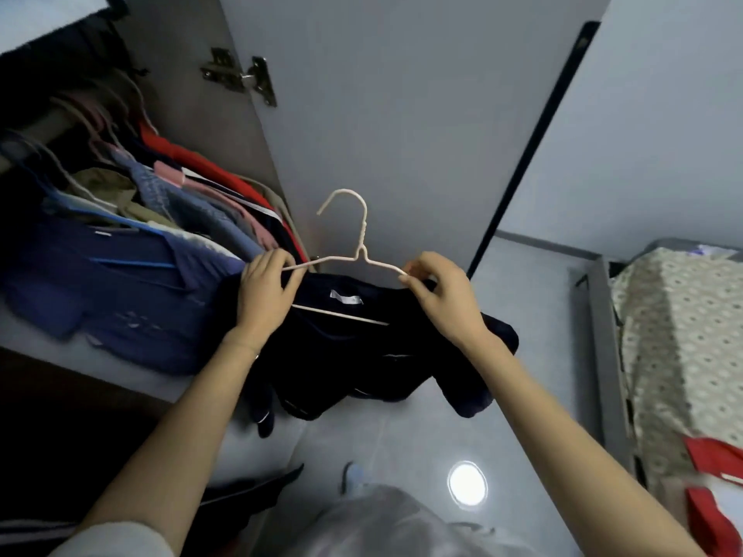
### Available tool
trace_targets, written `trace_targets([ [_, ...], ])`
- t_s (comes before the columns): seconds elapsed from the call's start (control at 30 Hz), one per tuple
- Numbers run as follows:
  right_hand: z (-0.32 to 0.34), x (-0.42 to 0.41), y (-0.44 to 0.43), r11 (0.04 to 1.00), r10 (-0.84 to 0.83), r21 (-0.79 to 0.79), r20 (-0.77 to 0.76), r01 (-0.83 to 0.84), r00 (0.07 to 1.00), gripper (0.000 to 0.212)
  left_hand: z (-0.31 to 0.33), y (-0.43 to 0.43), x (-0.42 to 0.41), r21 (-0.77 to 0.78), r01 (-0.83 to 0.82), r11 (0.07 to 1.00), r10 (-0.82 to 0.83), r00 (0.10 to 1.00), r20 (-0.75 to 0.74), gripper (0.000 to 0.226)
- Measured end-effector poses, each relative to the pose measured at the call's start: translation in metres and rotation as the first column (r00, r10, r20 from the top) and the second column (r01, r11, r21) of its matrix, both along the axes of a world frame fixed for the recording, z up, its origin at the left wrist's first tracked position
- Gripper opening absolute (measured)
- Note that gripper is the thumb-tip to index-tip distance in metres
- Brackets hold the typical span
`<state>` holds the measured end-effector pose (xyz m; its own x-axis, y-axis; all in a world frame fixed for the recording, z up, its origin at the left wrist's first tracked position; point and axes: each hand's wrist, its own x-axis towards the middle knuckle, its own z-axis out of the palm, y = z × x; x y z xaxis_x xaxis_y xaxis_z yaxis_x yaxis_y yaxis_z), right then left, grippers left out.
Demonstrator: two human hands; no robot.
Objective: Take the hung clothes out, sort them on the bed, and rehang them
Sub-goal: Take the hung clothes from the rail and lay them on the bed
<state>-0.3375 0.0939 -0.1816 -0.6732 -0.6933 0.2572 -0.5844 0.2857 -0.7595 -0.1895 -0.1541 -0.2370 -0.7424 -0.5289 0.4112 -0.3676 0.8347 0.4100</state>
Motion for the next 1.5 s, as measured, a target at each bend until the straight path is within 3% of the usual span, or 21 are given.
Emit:
trace_targets([
  [0.3, -0.023, -0.024, 0.179, 0.955, -0.282, 0.123, 0.082, 0.271, 0.956, 0.007, -0.008, 0.160, -0.077, -0.089, 0.252, 0.964, -0.251, 0.968, 0.024, 0.031],
  [0.5, -0.034, -0.026, 0.316, 0.842, -0.531, 0.209, 0.154, 0.497, 0.833, 0.009, -0.023, 0.290, -0.138, -0.014, 0.441, 0.897, -0.441, 0.898, 0.013, 0.036],
  [0.6, -0.034, -0.026, 0.372, 0.752, -0.652, 0.225, 0.116, 0.619, 0.749, 0.012, -0.026, 0.349, -0.170, 0.049, 0.534, 0.844, -0.535, 0.845, 0.006, 0.038],
  [0.87, -0.028, -0.024, 0.497, 0.431, -0.901, 0.219, 0.055, 0.875, 0.430, 0.022, -0.025, 0.493, -0.263, 0.156, 0.804, 0.574, -0.816, 0.578, 0.024, 0.022],
  [1.03, -0.022, -0.023, 0.560, 0.186, -0.981, 0.180, 0.080, 0.966, 0.174, 0.023, -0.019, 0.586, -0.324, 0.154, 0.934, 0.323, -0.944, 0.329, -0.011, 0.036],
  [1.1, -0.016, -0.022, 0.583, 0.084, -0.995, 0.171, 0.074, 0.982, 0.072, 0.024, -0.014, 0.624, -0.344, 0.152, 0.962, 0.226, -0.972, 0.233, -0.032, 0.041],
  [1.3, -0.003, -0.006, 0.648, -0.208, -0.975, 0.124, 0.056, 0.970, -0.216, 0.026, 0.006, 0.739, -0.374, 0.138, 0.989, -0.054, -0.992, -0.038, -0.117, 0.026],
  [1.5, 0.007, 0.003, 0.715, -0.432, -0.900, 0.144, -0.011, 0.890, -0.435, 0.027, 0.019, 0.847, -0.382, 0.205, 0.958, -0.198, -0.973, -0.167, -0.161, 0.018],
])
